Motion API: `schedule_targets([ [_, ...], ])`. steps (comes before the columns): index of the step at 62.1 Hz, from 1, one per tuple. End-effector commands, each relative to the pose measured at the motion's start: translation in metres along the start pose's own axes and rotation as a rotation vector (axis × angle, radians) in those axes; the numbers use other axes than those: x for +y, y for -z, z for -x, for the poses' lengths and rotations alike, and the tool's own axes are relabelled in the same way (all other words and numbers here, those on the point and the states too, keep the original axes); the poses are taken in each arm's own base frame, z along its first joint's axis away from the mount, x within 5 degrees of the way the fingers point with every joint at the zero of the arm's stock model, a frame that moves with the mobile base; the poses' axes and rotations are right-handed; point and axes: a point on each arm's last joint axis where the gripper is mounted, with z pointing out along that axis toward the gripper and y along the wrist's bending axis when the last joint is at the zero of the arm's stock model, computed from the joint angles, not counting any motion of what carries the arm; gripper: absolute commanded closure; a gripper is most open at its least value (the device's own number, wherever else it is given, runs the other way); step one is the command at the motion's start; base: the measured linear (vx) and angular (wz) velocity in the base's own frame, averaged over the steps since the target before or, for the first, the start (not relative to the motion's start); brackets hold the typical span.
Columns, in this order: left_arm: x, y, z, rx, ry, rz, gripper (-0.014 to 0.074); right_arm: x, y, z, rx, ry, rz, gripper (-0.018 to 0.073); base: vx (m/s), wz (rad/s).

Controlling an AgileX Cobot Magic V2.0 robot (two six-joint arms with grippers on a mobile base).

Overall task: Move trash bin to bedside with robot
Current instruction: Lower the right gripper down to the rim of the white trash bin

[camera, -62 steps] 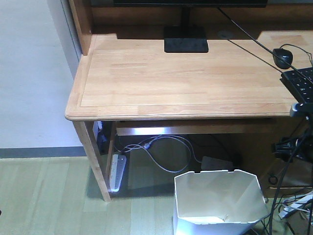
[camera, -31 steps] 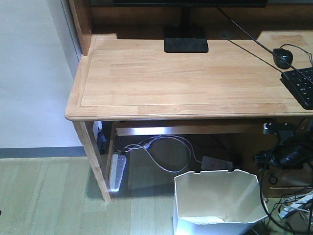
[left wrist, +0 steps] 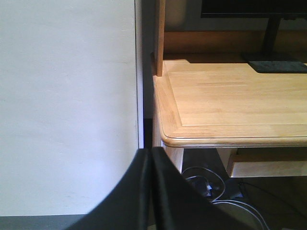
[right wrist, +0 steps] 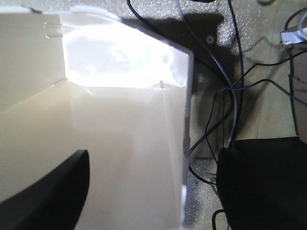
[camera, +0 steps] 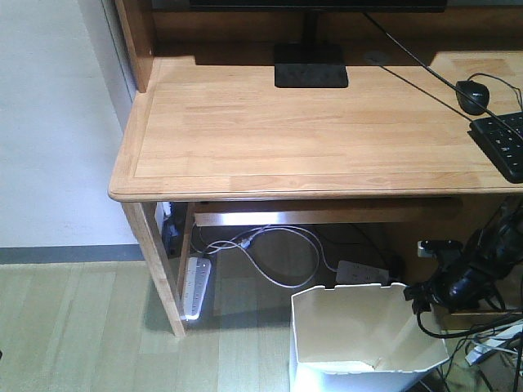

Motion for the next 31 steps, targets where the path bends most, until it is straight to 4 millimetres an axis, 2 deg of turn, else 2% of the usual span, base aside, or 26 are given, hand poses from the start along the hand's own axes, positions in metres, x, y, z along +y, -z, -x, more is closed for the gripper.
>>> schedule_targets([
  [1,0.0,-0.002,-0.002,-0.056,0.012,-0.006,0.0602,-0.006,0.006,0.015,-0.042,0.004,-0.01,0.0029,0.0,0.0],
  [18,0.0,-0.002,-0.002,-0.056,0.012,-0.006,0.0602,-0.009,-0.015,0.019,-0.04,0.004,-0.009,0.0029,0.0,0.0],
  [31,0.0,-0.002,-0.002,-0.056,0.012,-0.006,0.0602,-0.031,-0.017,0.016,-0.05,-0.067,-0.012,0.0029,0.0,0.0],
])
